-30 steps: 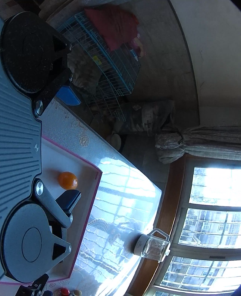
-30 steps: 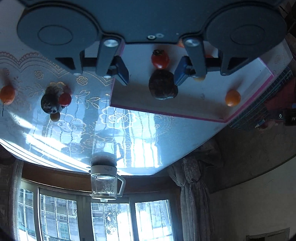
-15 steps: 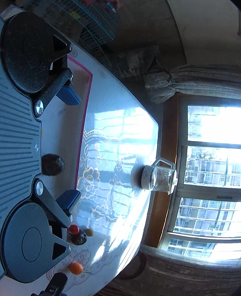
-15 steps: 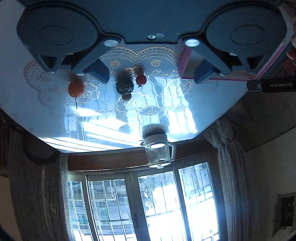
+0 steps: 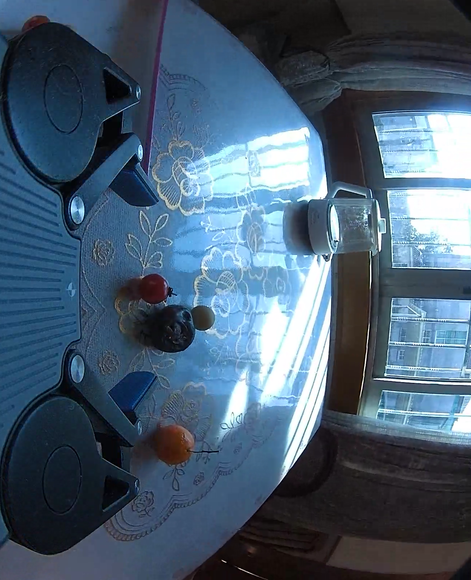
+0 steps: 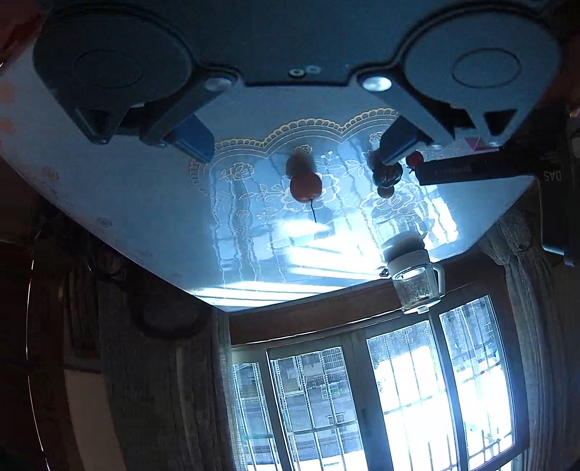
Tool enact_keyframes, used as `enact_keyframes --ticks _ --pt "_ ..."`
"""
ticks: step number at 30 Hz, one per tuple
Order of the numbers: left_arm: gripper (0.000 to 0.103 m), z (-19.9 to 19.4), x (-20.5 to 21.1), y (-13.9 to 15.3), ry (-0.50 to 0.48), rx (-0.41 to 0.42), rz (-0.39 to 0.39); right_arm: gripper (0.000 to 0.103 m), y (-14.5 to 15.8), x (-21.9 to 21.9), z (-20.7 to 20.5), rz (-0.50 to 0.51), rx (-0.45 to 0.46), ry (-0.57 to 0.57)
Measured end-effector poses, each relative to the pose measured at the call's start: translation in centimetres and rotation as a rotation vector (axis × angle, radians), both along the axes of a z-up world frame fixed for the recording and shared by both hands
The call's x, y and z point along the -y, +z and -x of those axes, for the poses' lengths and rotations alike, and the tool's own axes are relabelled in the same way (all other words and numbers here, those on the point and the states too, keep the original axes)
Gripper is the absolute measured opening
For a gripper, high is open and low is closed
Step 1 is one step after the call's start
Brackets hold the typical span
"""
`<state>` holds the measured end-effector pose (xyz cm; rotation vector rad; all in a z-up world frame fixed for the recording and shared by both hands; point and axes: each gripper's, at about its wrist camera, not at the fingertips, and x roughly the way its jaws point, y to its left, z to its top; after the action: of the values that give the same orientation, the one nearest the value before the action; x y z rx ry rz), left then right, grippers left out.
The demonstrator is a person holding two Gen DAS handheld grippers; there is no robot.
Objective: Organize fruits
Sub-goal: 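Move the left gripper to the stemmed mandarin and close on it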
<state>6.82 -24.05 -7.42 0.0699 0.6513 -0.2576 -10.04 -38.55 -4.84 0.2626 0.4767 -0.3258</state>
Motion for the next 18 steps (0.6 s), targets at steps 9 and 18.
enact_keyframes --ticks 9,18 --pt "0.097 0.1 8.1 -1.2 -0.055 -0.009 0.018 0.098 -1.1 3.7 1.2 -0.057 -0.016 -0.072" --pt "0.097 -1.0 14.7 -2.4 -0.091 0.028 -0.018 0.098 -1.6 6.8 3.0 -0.068 -0.045 -0.105"
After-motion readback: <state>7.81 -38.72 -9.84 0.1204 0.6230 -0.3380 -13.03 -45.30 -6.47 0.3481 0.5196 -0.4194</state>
